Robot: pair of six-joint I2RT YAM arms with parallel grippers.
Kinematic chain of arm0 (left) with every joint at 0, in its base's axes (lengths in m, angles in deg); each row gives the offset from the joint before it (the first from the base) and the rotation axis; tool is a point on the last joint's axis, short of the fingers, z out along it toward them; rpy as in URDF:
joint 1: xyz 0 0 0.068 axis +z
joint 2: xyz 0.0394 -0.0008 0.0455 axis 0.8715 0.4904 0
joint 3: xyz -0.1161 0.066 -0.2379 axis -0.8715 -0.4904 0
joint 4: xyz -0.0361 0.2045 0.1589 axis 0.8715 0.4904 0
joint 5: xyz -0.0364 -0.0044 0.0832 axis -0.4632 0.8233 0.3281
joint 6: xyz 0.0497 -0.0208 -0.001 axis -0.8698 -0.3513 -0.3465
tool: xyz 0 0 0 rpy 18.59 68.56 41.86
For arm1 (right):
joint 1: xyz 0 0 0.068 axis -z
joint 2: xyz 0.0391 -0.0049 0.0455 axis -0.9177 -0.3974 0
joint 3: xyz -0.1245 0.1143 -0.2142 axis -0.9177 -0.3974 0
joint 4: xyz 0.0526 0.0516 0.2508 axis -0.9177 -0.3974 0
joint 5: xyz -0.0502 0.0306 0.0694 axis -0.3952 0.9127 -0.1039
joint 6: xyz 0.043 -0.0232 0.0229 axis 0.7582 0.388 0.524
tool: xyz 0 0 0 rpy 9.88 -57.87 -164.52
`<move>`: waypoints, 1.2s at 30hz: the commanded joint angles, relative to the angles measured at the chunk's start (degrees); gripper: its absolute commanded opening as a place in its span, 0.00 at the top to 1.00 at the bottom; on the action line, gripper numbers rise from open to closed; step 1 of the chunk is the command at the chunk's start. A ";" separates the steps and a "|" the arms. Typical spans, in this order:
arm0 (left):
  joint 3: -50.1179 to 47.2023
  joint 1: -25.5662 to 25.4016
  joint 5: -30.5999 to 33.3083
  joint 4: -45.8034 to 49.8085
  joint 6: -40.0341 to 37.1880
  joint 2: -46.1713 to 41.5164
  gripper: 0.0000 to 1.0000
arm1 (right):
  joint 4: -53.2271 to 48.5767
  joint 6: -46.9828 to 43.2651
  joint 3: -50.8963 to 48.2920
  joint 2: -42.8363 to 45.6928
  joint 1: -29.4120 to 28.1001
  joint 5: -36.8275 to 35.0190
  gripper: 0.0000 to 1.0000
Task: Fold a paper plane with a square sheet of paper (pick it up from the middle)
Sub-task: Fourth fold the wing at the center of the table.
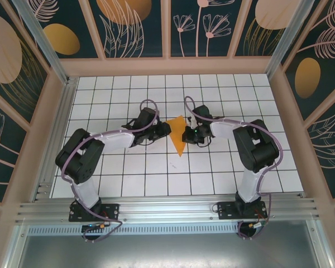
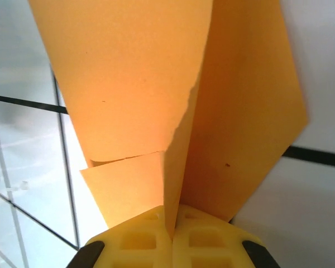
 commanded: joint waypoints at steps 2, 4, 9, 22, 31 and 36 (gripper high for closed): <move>-2.96 0.44 1.22 -0.62 0.66 -2.20 0.67 | -11.75 -3.83 1.98 2.49 -1.58 -13.06 0.95; -3.54 0.45 0.09 -2.02 1.07 -2.15 0.66 | -13.38 -3.62 3.57 1.88 -2.91 -16.82 0.95; -4.17 0.45 -2.62 -5.65 2.70 -0.71 0.65 | -15.49 -1.70 7.00 -1.33 -5.73 -23.68 0.95; -6.84 -1.12 -6.66 -14.56 8.43 1.27 0.70 | -19.86 6.48 11.98 -5.70 -11.04 -35.45 0.95; -3.80 -3.91 -8.96 -14.87 10.16 6.17 0.86 | -19.75 10.04 12.46 -4.22 -11.77 -33.68 0.95; -0.14 -4.34 -8.87 -13.00 9.55 9.84 0.92 | -18.26 10.08 11.58 -2.86 -11.64 -30.56 0.95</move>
